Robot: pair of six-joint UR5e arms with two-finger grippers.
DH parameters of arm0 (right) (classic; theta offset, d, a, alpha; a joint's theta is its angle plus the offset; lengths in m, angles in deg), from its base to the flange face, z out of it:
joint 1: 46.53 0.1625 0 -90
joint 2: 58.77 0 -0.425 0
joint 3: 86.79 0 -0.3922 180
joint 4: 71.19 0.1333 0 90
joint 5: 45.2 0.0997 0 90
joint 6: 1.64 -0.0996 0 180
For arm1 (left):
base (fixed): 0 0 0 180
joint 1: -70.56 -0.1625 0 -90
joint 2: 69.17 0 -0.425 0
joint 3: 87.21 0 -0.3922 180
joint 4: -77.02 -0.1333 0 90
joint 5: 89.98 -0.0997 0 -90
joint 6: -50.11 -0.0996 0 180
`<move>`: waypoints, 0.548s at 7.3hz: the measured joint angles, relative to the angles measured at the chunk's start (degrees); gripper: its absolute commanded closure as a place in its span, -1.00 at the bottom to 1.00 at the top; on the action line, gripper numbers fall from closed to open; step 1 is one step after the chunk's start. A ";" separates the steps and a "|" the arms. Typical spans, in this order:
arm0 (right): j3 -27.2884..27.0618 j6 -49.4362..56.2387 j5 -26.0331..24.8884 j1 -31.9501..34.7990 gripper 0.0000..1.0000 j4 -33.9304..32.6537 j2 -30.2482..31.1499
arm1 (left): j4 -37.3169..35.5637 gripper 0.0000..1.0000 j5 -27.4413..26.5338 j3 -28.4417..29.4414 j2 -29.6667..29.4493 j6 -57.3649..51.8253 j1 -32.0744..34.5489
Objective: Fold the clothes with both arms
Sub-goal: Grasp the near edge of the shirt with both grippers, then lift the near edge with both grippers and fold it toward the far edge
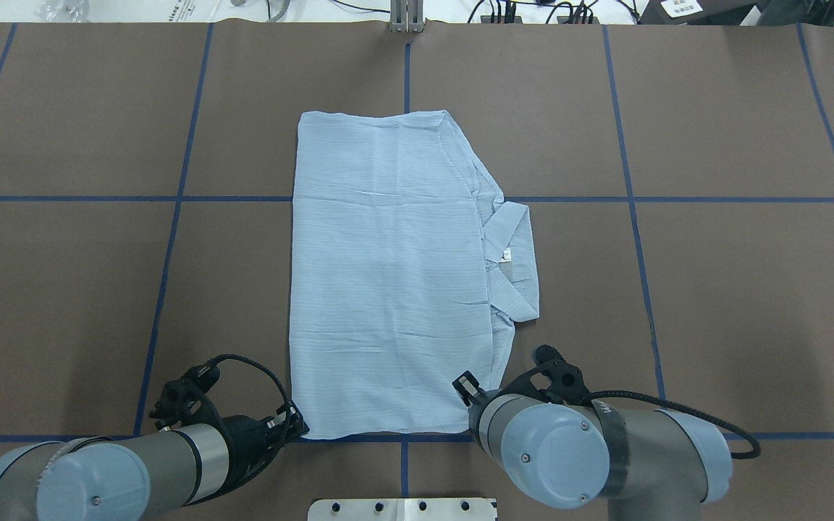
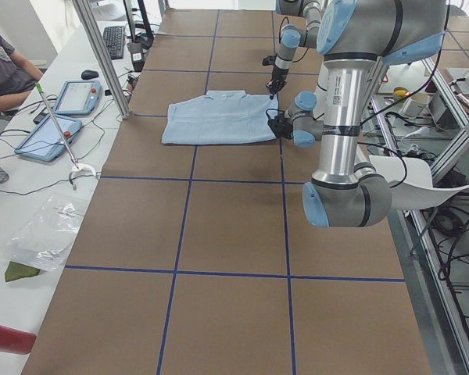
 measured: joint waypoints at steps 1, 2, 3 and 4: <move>-3.78 -0.80 -0.04 0.03 1.00 -2.75 0.41 | -0.78 1.00 0.74 -4.73 0.62 0.59 0.17; -8.21 -2.03 -0.10 0.34 1.00 -6.35 0.66 | -2.27 1.00 2.35 -10.06 1.32 1.65 0.53; -11.62 -2.84 -0.12 1.57 1.00 -8.91 0.54 | -3.92 1.00 4.15 -14.39 1.48 2.36 1.85; -13.21 -3.08 0.02 4.07 1.00 -9.98 -0.02 | -5.10 1.00 6.60 -16.59 1.01 2.46 5.32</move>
